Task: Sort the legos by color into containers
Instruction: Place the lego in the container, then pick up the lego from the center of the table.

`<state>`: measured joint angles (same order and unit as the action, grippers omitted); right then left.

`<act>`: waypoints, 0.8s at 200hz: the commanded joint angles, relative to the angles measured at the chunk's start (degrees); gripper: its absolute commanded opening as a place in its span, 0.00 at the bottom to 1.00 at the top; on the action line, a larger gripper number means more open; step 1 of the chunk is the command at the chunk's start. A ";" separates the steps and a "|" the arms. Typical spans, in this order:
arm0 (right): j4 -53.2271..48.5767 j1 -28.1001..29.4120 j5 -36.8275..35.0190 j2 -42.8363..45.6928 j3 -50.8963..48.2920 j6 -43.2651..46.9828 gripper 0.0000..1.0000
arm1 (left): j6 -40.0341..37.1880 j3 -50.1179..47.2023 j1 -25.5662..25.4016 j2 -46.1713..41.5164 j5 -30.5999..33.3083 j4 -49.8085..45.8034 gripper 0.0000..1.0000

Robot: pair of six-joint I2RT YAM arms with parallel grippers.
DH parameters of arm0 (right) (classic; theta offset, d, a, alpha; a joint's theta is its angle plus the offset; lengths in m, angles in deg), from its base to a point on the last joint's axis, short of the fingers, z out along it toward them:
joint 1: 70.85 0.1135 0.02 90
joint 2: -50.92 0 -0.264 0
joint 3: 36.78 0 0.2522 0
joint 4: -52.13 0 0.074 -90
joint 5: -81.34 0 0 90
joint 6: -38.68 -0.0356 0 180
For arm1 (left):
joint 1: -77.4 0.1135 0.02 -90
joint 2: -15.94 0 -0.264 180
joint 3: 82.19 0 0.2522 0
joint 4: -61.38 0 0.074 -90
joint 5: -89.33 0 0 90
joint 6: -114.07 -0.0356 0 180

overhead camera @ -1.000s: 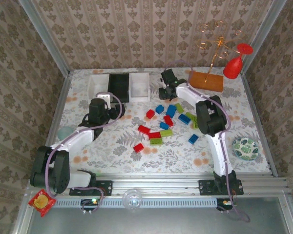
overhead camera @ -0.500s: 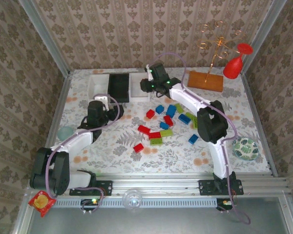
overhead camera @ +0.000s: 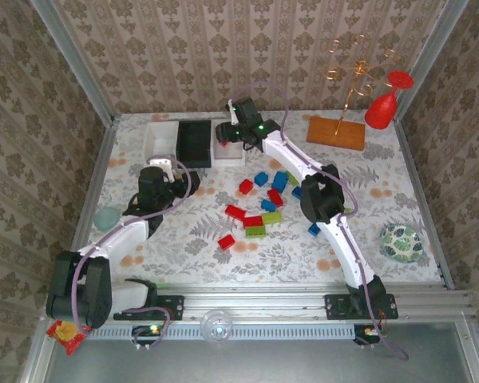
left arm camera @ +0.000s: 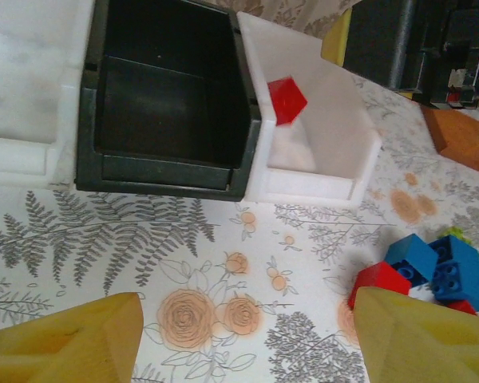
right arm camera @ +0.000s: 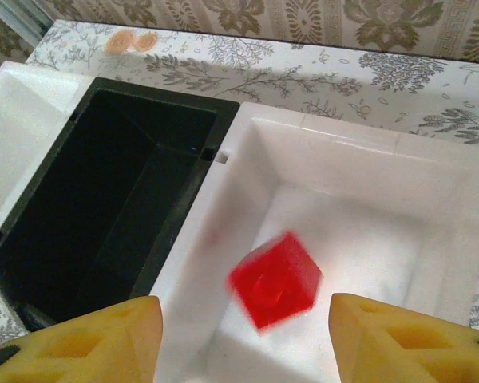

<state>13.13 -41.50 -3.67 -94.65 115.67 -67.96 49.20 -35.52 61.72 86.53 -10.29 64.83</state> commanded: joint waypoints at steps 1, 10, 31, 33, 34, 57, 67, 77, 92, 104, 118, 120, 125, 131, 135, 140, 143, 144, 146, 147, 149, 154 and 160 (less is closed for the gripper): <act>-2.15 -0.25 1.19 8.32 -4.76 1.40 0.60 | 2.46 -0.82 -1.03 -1.02 -2.59 -0.03 0.72; 0.66 -0.25 1.55 13.49 -12.62 1.65 0.61 | 2.32 -0.70 -2.42 -0.60 -2.66 -0.42 0.72; 8.98 -0.47 1.26 27.87 -33.99 2.03 0.63 | -1.57 1.25 -6.69 2.08 -2.83 -2.89 0.72; 9.61 -0.55 1.14 29.27 -35.94 2.05 0.64 | -2.12 1.52 -7.20 2.51 -2.80 -3.11 0.72; 9.91 -0.57 1.06 29.94 -36.87 2.10 0.64 | -2.42 1.66 -7.45 2.70 -2.83 -3.17 0.72; 13.08 -1.94 0.24 44.68 -55.14 1.05 0.70 | -7.77 6.02 -12.76 8.90 -3.85 -5.03 0.71; 13.66 -2.40 0.00 50.59 -61.84 0.75 0.74 | -10.23 7.87 -14.62 11.91 -4.81 -5.25 0.71; 13.98 -2.77 -0.93 56.46 -68.37 0.66 0.77 | -12.50 9.87 -16.48 14.82 -4.89 -6.09 0.71; 13.35 -3.68 -1.22 62.43 -74.92 0.00 0.79 | -15.89 12.53 -18.87 18.97 -4.41 -7.56 0.71; 11.82 -4.22 -1.13 66.39 -78.41 -0.31 0.79 | -18.31 15.26 -20.50 22.37 -3.24 -9.61 0.71; 10.12 -4.47 -1.19 70.55 -81.25 -0.06 0.80 | -20.66 18.63 -21.93 26.27 -1.34 -12.33 0.70; 9.82 -4.40 -1.32 71.19 -81.76 0.03 0.80 | -20.91 19.24 -22.07 26.80 -1.05 -12.65 0.70; 9.46 -4.47 -1.39 72.19 -82.61 0.12 0.80 | -21.45 20.37 -22.32 28.16 -0.21 -13.30 0.70; 9.31 -4.47 -1.35 73.32 -83.61 0.27 0.80 | -21.80 21.78 -22.39 29.72 0.55 -14.08 0.69; 9.25 -4.47 -1.31 74.03 -84.21 0.29 0.80 | -22.03 22.63 -22.45 30.67 0.93 -14.60 0.69; 9.17 -4.47 -1.26 74.80 -85.06 0.36 0.80 | -22.34 23.79 -22.46 31.83 1.59 -15.31 0.68; 9.15 -4.47 -1.30 75.15 -85.43 0.39 0.80 | -22.57 24.39 -22.46 32.46 2.01 -15.67 0.67; 9.20 -4.47 -1.30 75.25 -85.61 0.39 0.80 | -22.66 24.66 -22.46 32.70 2.13 -15.78 0.67; 9.23 -4.47 -1.35 75.46 -85.83 0.43 0.80 | -22.79 25.12 -22.46 33.11 2.30 -16.09 0.67; 9.23 -4.47 -1.37 75.54 -85.98 0.45 0.80 | -22.82 25.33 -22.46 33.33 2.41 -16.25 0.66; 9.24 -4.47 -1.39 75.73 -86.21 0.47 0.80 | -22.97 25.77 -22.46 33.73 2.53 -16.42 0.66; 9.10 -4.47 -1.39 75.98 -86.57 0.57 0.80 | -23.24 26.80 -22.46 34.77 2.74 -16.93 0.65; 9.00 -4.47 -1.43 76.36 -87.13 0.80 0.80 | -23.66 28.07 -22.46 35.88 3.02 -17.44 0.64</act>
<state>23.52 -46.07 -4.11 -20.89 30.65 -67.57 30.16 -12.05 39.17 119.05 -10.67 52.48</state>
